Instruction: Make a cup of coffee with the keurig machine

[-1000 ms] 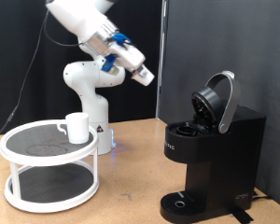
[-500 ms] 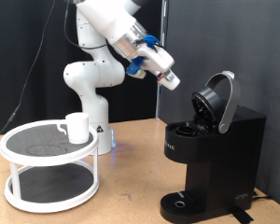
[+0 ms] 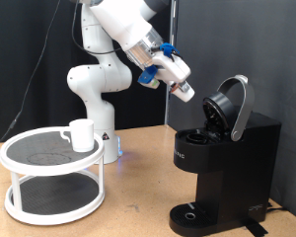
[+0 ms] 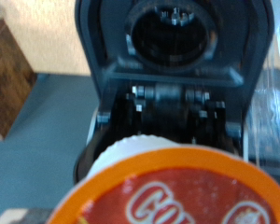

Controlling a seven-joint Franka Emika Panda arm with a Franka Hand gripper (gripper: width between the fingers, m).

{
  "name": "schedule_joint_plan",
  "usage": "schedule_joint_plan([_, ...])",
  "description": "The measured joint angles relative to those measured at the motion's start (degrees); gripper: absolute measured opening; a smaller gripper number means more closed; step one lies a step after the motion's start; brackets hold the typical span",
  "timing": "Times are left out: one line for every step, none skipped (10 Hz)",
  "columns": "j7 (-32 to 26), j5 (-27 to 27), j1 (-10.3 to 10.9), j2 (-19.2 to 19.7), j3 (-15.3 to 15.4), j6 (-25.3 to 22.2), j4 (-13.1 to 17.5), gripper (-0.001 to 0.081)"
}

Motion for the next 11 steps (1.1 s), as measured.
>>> schedule_joint_plan([0.44, -1.01, 0.03, 0.91, 1.22, 2.25, -0.67, 0.0372])
schedule_joint_plan([0.50, -1.42, 0.06, 1.81, 2.32, 4.03, -1.30, 0.0372])
schedule_joint_plan([0.50, -1.64, 0.11, 2.65, 3.32, 5.69, -2.03, 0.0372])
schedule_joint_plan([0.50, -1.82, 0.20, 3.31, 4.21, 6.96, -2.71, 0.0372])
schedule_joint_plan([0.44, -1.85, 0.22, 3.69, 4.90, 7.83, -3.41, 0.0372])
schedule_joint_plan([0.42, -1.84, 0.22, 3.75, 5.35, 8.40, -4.05, 0.0372])
schedule_joint_plan([0.42, -1.84, 0.23, 3.79, 5.72, 9.33, -4.74, 0.0372])
schedule_joint_plan([0.42, -1.84, 0.22, 3.88, 6.07, 10.34, -5.39, 0.0372])
schedule_joint_plan([0.42, -1.84, 0.23, 4.11, 6.33, 11.21, -5.85, 0.0372])
schedule_joint_plan([0.42, -1.77, 0.23, 4.51, 6.41, 11.92, -6.02, 0.0372])
schedule_joint_plan([0.41, -1.47, 0.23, 4.98, 6.47, 12.69, -6.04, 0.0372])
